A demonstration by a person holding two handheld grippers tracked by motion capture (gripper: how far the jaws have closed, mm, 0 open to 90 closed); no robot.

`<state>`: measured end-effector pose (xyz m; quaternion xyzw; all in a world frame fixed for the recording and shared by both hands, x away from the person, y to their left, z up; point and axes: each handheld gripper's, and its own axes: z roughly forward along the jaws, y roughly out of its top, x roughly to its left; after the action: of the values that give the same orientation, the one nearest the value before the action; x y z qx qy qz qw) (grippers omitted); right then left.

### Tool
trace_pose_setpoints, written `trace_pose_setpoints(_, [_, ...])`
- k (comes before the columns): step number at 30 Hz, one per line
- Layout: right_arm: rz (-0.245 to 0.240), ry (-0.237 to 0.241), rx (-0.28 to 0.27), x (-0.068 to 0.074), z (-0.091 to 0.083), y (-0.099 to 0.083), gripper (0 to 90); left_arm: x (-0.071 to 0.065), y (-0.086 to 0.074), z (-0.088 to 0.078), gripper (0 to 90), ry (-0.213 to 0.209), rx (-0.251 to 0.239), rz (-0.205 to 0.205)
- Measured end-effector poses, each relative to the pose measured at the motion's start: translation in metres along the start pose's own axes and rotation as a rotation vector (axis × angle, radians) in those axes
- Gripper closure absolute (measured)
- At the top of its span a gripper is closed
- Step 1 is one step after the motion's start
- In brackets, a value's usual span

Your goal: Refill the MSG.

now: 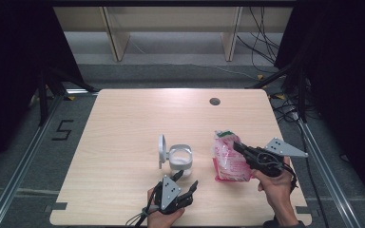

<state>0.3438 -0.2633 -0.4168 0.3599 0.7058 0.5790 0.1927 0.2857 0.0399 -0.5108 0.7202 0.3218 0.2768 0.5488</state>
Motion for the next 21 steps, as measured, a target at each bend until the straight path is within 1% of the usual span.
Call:
trace_pose_setpoints(1, [-0.012,0.004,0.005,-0.003,-0.001,-0.001,90.0,0.001,0.0,0.0,39.7,0.002,-0.001,0.005])
trace_pose_setpoints(2, [-0.003,-0.005,0.008,-0.003,-0.002,-0.002,90.0,0.0,0.0,0.001,39.8,0.0,-0.019,-0.009])
trace_pose_setpoints(3, [0.004,-0.01,0.009,-0.004,-0.003,-0.003,90.0,0.001,0.0,0.001,39.9,0.001,-0.019,-0.004])
trace_pose_setpoints(4, [-0.015,-0.004,0.004,-0.007,-0.004,-0.004,90.0,0.001,0.0,0.001,39.9,0.007,-0.007,0.006])
trace_pose_setpoints(5, [0.004,-0.013,0.006,-0.006,-0.004,-0.005,90.0,0.0,-0.001,0.001,39.9,0.003,-0.006,-0.015])
trace_pose_setpoints(6, [-0.016,-0.014,0.01,-0.009,-0.005,-0.006,90.0,0.0,-0.001,0.001,39.8,0.002,-0.004,-0.013])
trace_pose_setpoints(7, [0.011,-0.015,0.016,-0.009,-0.006,-0.007,90.0,0.001,0.0,0.001,39.9,0.005,-0.006,0.004])
trace_pose_setpoints(8, [0.006,-0.03,0.011,-0.01,-0.006,-0.008,90.0,0.001,0.0,0.0,39.9,0.004,-0.003,0.005])
trace_pose_setpoints(10, [-0.009,-0.044,0.018,-0.014,-0.007,-0.01,90.0,0.001,0.0,0.001,39.9,0.006,-0.008,0.002])
trace_pose_setpoints(11, [0.021,-0.049,0.026,-0.014,-0.008,-0.011,90.0,0.001,-0.001,0.0,39.9,0.007,-0.007,-0.009])
trace_pose_setpoints(12, [0.018,-0.053,0.025,-0.015,-0.007,-0.012,90.0,0.001,0.0,0.0,39.9,0.005,-0.008,0.003])
trace_pose_setpoints(13, [0.015,-0.054,0.026,-0.016,-0.007,-0.013,90.0,0.0,-0.001,0.0,39.9,0.007,-0.017,-0.03])
trace_pose_setpoints(14, [-0.005,-0.062,0.033,-0.018,-0.007,-0.013,90.0,0.001,0.0,-0.001,39.9,0.008,-0.01,-0.01])
trace_pose_setpoints(15, [-0.002,-0.061,0.035,-0.018,-0.007,-0.013,90.0,0.002,0.0,-0.001,39.9,0.006,-0.008,-0.009])
trace_pose_setpoints(16, [-0.036,-0.072,0.026,-0.02,-0.006,-0.013,90.0,0.002,0.0,-0.001,39.9,0.008,-0.004,-0.007])
trace_pose_setpoints(17, [-0.009,-0.073,0.042,-0.018,-0.005,-0.014,90.0,0.003,0.0,-0.002,39.8,0.006,0.001,0.003])
trace_pose_setpoints(18, [-0.021,-0.073,0.037,-0.019,-0.004,-0.015,90.0,0.003,0.0,-0.002,39.7,0.004,0.0,0.002])
trace_pose_setpoints(19, [-0.015,-0.076,0.048,-0.019,-0.004,-0.015,90.0,0.003,0.0,-0.002,39.7,0.004,0.0,0.002])
trace_pose_setpoints(20, [-0.043,-0.094,0.054,-0.021,-0.003,-0.016,90.0,0.002,0.0,-0.002,39.6,0.005,-0.019,-0.021])
trace_pose_setpoints(21, [-0.006,-0.081,0.063,-0.019,-0.003,-0.016,90.0,0.004,0.0,-0.002,39.5,0.003,-0.02,-0.015])
